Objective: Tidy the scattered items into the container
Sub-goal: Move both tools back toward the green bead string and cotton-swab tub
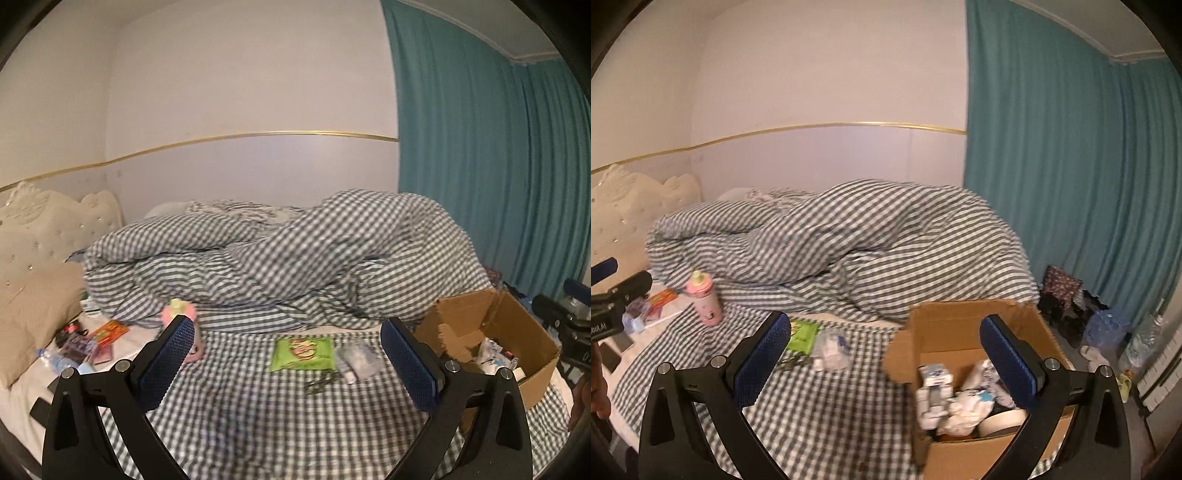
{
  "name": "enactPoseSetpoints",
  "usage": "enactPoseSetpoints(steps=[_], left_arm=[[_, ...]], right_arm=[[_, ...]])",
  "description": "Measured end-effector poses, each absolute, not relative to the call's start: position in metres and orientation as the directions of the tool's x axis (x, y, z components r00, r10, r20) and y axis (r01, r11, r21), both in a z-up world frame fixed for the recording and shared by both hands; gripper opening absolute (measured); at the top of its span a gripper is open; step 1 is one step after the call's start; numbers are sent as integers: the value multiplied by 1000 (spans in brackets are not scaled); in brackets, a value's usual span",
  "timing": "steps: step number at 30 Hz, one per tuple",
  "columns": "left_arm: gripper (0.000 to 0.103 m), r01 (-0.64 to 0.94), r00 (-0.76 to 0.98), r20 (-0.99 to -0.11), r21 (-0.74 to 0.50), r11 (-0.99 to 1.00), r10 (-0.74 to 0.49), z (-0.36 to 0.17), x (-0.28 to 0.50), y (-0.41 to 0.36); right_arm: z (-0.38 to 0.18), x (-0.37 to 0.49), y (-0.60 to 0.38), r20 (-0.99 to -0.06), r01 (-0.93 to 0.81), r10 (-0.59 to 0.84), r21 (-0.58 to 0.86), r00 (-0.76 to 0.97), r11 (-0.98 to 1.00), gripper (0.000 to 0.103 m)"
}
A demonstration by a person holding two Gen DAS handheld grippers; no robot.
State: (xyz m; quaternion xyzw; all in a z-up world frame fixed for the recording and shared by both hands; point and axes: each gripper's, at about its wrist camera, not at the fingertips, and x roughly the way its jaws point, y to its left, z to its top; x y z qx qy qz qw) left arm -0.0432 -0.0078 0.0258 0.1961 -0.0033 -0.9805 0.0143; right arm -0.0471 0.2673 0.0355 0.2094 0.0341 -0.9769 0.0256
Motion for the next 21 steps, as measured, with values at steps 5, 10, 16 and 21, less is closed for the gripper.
enactPoseSetpoints(steps=[5, 10, 16, 21], left_arm=[[103, 66, -918, -391, 1, -998, -62, 22, -35, -29], [103, 69, -907, -418, -7, -998, -60, 12, -41, -39], [103, 61, -891, -451, 0, -998, -54, -5, -53, -46], [103, 47, -877, -479, 2, -999, -42, -21, -69, -48]], right_arm=[[26, -44, 247, -432, 116, -73, -74, -899, -990, 103], [14, -53, 240, -467, 128, -81, -69, -880, -989, 103], [4, -69, 229, -483, 137, -85, -72, -871, -988, 103], [-11, -88, 219, -514, 152, -90, -81, -853, -985, 103]])
